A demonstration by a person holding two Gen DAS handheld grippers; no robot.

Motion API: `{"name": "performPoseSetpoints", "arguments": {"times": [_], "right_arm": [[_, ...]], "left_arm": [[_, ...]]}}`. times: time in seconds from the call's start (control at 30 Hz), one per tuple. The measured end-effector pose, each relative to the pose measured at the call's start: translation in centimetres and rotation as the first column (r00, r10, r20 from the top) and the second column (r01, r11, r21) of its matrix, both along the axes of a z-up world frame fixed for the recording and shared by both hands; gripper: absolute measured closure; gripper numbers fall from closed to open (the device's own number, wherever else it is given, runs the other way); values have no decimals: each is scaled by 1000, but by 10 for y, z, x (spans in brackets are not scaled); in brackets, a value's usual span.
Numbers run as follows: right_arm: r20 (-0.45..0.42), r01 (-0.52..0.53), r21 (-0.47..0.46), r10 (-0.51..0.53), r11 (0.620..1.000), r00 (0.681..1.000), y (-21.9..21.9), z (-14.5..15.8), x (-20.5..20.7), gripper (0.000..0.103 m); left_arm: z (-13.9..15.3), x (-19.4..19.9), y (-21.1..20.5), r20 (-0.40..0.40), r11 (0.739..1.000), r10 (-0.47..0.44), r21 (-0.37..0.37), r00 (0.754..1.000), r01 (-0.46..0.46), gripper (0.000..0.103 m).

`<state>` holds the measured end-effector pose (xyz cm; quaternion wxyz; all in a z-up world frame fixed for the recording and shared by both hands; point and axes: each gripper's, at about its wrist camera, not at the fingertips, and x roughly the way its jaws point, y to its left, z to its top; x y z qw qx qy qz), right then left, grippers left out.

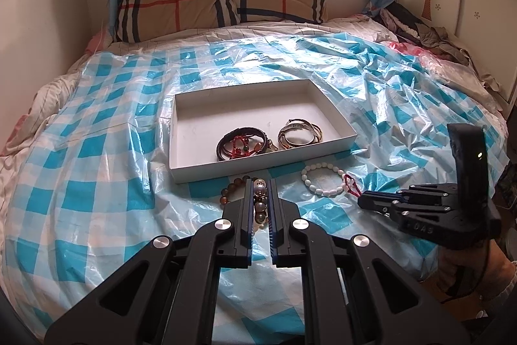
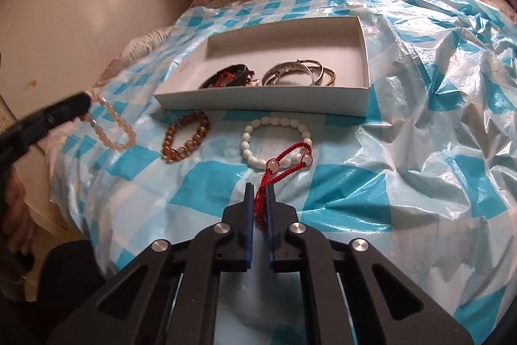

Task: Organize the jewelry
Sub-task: 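Lift the red cord bracelet with the right tool while the left tool lifts the pearl bracelet, then carry both held bracelets over the white tray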

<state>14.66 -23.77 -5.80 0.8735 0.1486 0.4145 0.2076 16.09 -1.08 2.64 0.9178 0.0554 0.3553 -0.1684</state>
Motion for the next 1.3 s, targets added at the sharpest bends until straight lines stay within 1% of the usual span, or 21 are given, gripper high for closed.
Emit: {"name": "performPoseSetpoints", "arguments": {"times": [0.07,0.17,0.23,0.3,0.47,0.6,0.9,1.3], "right_arm": [[32,-4,96,1,995,999,-8,14,-8,96],[78,-13,187,-2,982,997,-14,37,-16,96],[106,-18,222,-6,975,994,-16,50,-21,96],[130,-25,236,-6,971,991,-16,62,-23,96],[183,-33,249,-13,968,983,-15,82,-27,96],[207,-32,246,-20,969,978,-14,91,-26,96],[219,-33,243,-21,969,975,-13,90,-13,96],[233,-42,248,-17,968,972,-9,90,8,96]], "left_arm": [[1,0,0,3,1000,-2,-2,1000,2,96],[3,-2,-1,9,1000,-6,-4,1000,6,96],[5,-3,-1,13,1000,-6,-5,1000,6,96],[8,-5,-2,17,1000,-5,-4,1000,5,96],[12,-7,-1,30,1000,-2,-6,1000,2,96],[12,-7,-3,36,1000,1,-1,999,-1,96],[8,1,-7,47,1000,4,17,999,-5,96],[9,15,-16,74,1000,2,19,997,-4,96]]}}
